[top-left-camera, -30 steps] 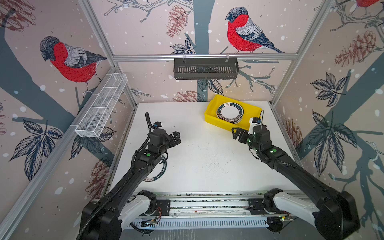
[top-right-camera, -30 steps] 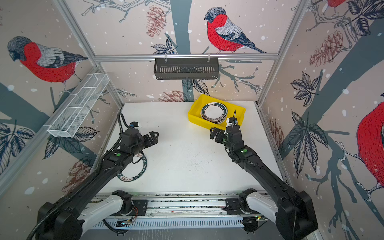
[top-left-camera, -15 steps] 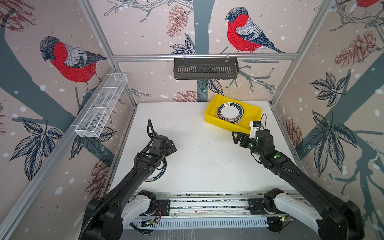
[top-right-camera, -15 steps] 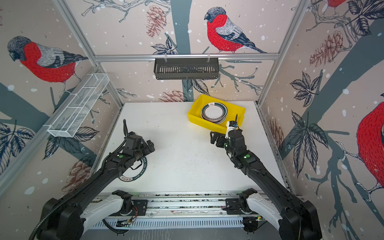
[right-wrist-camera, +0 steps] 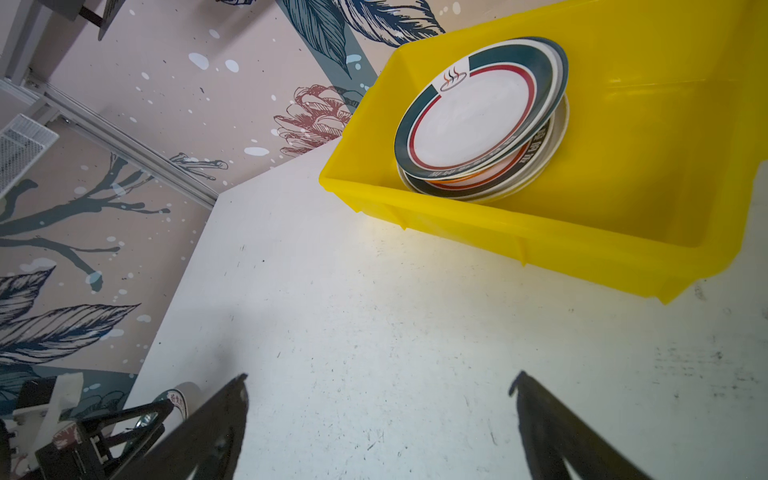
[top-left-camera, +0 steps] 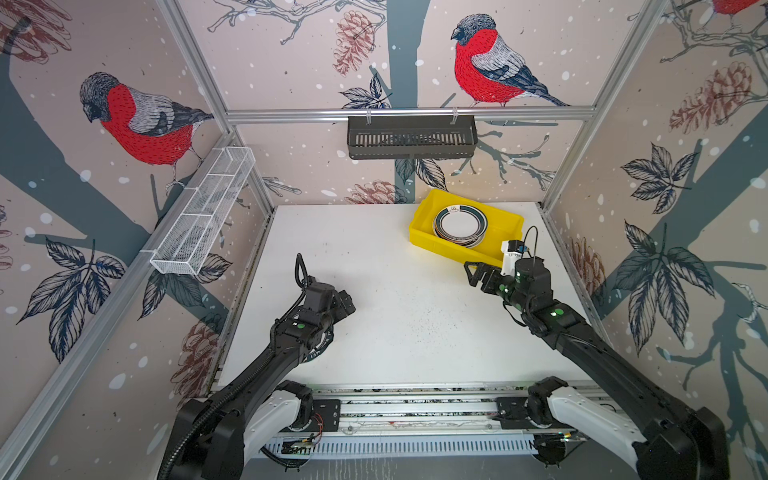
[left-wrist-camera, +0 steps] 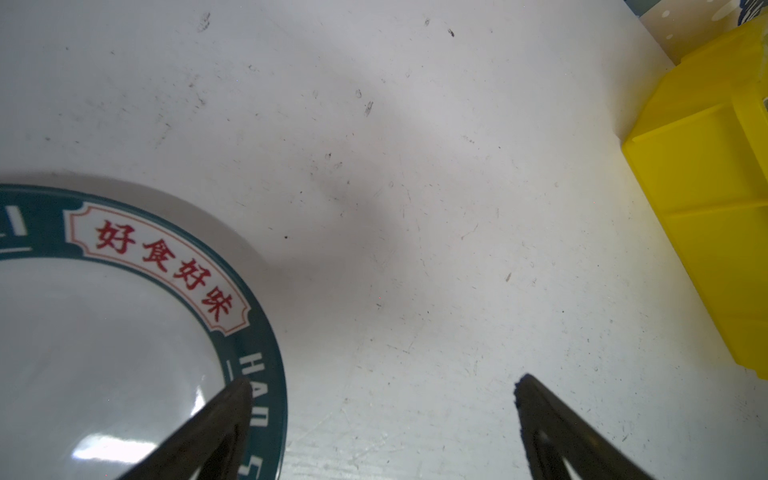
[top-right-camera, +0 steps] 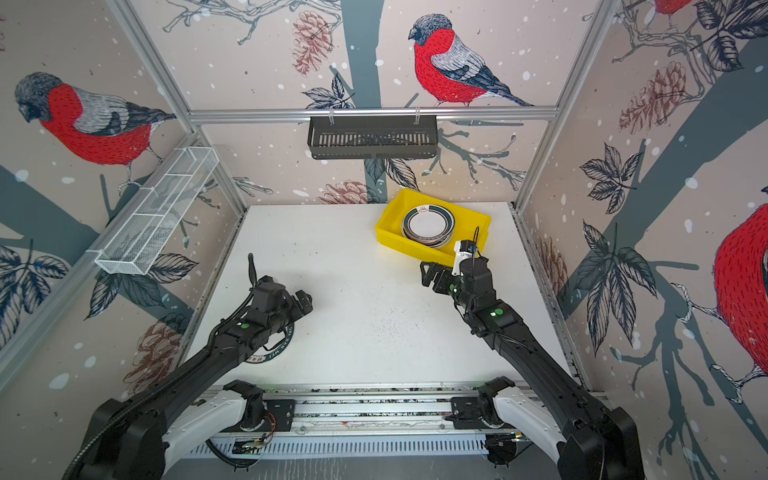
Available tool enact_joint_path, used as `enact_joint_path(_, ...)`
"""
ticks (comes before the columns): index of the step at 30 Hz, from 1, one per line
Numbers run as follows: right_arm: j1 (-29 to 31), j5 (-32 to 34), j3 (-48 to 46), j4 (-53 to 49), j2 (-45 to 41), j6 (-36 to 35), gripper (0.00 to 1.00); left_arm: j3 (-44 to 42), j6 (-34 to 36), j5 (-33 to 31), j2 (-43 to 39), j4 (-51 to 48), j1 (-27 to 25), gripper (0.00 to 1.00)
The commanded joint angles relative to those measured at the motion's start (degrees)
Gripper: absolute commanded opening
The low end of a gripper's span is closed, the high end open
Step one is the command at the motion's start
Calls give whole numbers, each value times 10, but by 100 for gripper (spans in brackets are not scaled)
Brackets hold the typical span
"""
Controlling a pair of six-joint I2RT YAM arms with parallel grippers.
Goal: Place the plates into the plastic bin on the countertop
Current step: 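Withdraw the right gripper while the left gripper moves toward the 'HAO WEI' plate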
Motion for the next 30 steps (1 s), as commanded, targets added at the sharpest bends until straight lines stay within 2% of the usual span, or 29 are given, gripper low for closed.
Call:
enact_joint_path(1, 0, -8, -3, 3, 0, 3, 100, 3, 12, -30, -1, -13, 1, 98)
enact_joint_path(5, 0, -1, -2, 4, 5, 7, 100, -15, -19, -74, -14, -22, 1, 98)
enact_joint_path(12, 0, -16, 23, 4, 34, 8, 100, -48, -29, -88, -46, 12, 1, 98)
enact_joint_path(20, 0, -31, 32, -6, 55, 10, 100, -78, -39, -54, -21, 61, 1, 98)
enact_joint_path(26, 1, -3, 25, 10, 39, 31, 100, -95, -36, -37, -16, 112, 1, 98)
enact_joint_path(30, 0, 0, 32, 13, 43, 37, 100, -111, -16, 11, 3, 176, 1, 98)
